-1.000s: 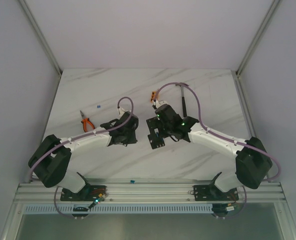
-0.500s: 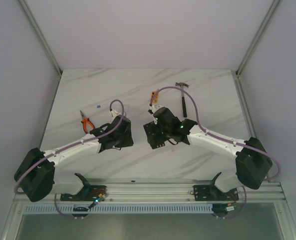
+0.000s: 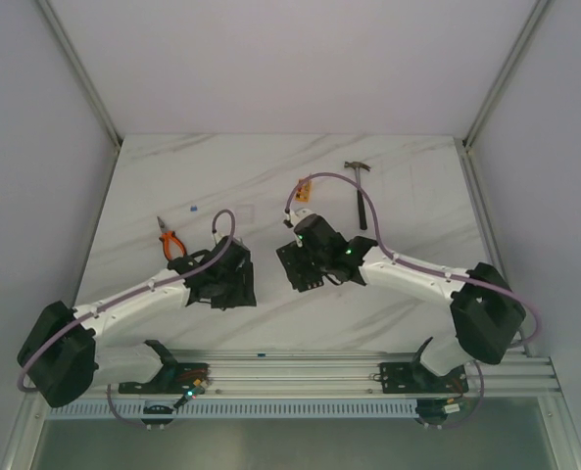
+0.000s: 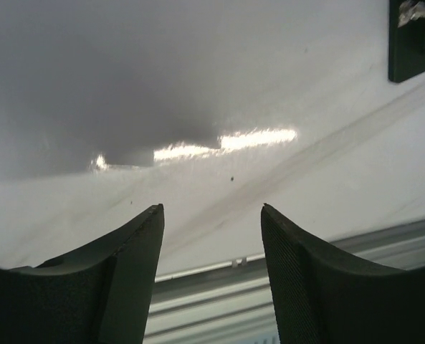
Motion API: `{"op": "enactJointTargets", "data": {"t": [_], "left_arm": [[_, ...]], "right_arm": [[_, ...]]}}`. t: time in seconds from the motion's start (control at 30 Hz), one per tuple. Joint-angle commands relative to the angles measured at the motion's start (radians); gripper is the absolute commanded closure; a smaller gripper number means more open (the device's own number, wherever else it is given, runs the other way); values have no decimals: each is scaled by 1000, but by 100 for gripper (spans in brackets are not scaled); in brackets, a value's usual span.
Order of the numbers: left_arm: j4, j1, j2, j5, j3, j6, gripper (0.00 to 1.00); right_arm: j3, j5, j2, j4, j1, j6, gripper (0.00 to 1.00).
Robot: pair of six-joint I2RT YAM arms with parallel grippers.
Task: Snap on the fuse box
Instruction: Pick up the fuse from the center of the board.
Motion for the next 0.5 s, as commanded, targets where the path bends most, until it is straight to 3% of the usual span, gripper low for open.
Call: {"op": "enactJointTargets", "data": {"t": [0.0,0.1,0.33,0.47], "left_arm": [[-128,4,-27,55,2,-11,32],[-129,6,-22,52,-4,-27,28],[-161,-3,-17,209,-9,-65,30],[-168,-97,-13,240,-2,-142,33]], "right_arm": [[31,-15,61,53,5,-93,7],[58,-30,98,12,34,-111,9],[50,57,103,12,46,-118,8],[47,77,115,75,44,-128,7]]}}
